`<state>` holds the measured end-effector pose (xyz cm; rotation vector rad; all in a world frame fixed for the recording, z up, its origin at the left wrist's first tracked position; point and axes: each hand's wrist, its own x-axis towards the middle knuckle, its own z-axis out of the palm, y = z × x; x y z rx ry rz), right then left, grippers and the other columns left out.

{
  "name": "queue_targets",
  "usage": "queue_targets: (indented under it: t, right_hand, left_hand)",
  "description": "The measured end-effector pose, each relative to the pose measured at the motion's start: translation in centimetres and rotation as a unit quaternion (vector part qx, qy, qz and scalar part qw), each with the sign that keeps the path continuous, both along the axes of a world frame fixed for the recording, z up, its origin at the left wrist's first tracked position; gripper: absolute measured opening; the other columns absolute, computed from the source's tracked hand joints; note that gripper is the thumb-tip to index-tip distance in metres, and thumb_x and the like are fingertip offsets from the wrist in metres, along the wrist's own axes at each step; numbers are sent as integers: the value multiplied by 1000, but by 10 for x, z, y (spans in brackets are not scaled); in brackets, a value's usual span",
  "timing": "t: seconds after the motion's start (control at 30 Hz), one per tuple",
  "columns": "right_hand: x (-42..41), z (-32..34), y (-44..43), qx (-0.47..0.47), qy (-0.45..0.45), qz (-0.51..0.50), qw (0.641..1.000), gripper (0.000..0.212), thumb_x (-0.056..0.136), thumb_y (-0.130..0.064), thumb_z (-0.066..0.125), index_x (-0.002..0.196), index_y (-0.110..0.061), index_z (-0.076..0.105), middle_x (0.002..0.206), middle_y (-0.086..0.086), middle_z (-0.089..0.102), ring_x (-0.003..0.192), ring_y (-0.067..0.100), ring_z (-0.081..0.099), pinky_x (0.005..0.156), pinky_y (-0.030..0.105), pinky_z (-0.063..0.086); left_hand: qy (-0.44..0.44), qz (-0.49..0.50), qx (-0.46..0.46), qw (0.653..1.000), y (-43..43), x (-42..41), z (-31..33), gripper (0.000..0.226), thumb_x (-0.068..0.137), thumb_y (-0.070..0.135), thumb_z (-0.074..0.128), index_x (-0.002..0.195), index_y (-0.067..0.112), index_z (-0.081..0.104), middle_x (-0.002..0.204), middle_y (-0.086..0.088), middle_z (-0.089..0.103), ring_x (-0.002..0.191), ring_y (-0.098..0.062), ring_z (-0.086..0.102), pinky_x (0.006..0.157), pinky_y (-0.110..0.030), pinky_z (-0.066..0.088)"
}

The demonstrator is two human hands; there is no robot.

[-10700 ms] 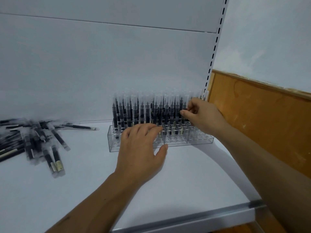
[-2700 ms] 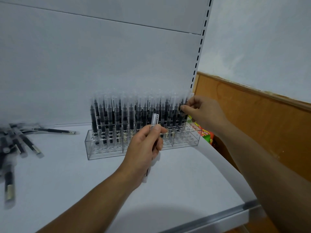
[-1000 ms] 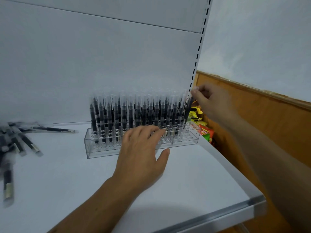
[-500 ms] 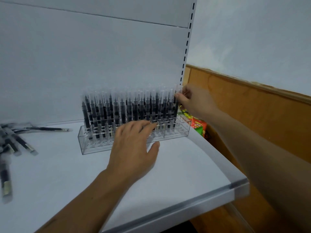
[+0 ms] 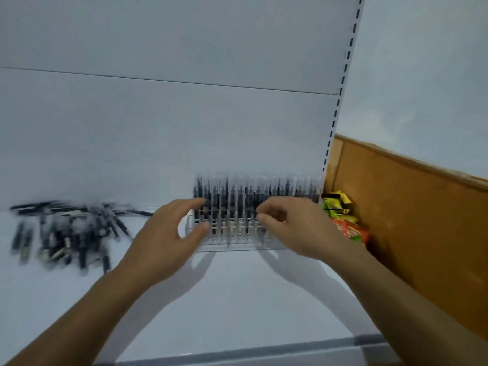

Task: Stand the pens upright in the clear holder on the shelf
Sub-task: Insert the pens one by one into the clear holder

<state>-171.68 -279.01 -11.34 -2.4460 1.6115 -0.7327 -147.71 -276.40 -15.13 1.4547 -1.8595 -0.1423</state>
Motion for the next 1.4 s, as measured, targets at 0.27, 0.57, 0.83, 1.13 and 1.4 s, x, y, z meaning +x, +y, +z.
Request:
queue_targets:
  t: [0.27, 0.57, 0.83, 1.13, 1.4]
  right_hand:
    - [166, -44, 16, 109, 90, 283, 949, 46, 97, -54, 45, 140, -37, 46, 151, -8, 37, 140, 14, 31, 113, 35, 29]
    - [221, -82, 12, 35, 103, 285, 952, 35, 100, -49, 36, 106, -23, 60, 105, -4, 56, 105, 20, 48, 86, 33, 38]
    - [217, -81, 4, 16, -14, 215, 976, 22, 92, -25, 49, 92, -31, 71, 90, -13, 63, 76, 11, 60, 66, 24, 47]
    - [215, -78, 2, 161, -173, 197, 952, 11, 85, -24, 61, 86, -35, 61, 84, -18, 66, 68, 2, 58, 59, 19, 45]
    - [218, -76, 0, 243, -245, 193, 919, 12, 79, -23, 66, 85, -32, 61, 79, -13, 66, 65, 2, 58, 59, 20, 44]
  left_hand:
    - [-51, 208, 122, 969, 45, 147, -25, 68, 90, 56, 51, 147, 24, 35, 150, -1, 41, 135, -19, 39, 111, -37, 33]
    - [-101, 225, 260, 934, 61, 170, -42, 72, 95, 60, 31, 154, 29, 3, 161, 7, -5, 148, -10, -4, 118, -31, 1]
    - [73, 282, 167, 942, 10, 208, -30, 66, 94, 49, 50, 148, 14, 33, 153, -3, 33, 135, -19, 41, 110, -32, 28]
    - [26, 424, 225, 877, -19, 259, -11, 27, 91, 32, 55, 74, 12, 53, 71, -3, 50, 77, -24, 49, 60, -27, 34]
    - [-90, 404, 362, 835, -45, 249, 2, 28, 93, 17, 46, 66, 9, 45, 58, -6, 49, 46, -19, 46, 55, -22, 42]
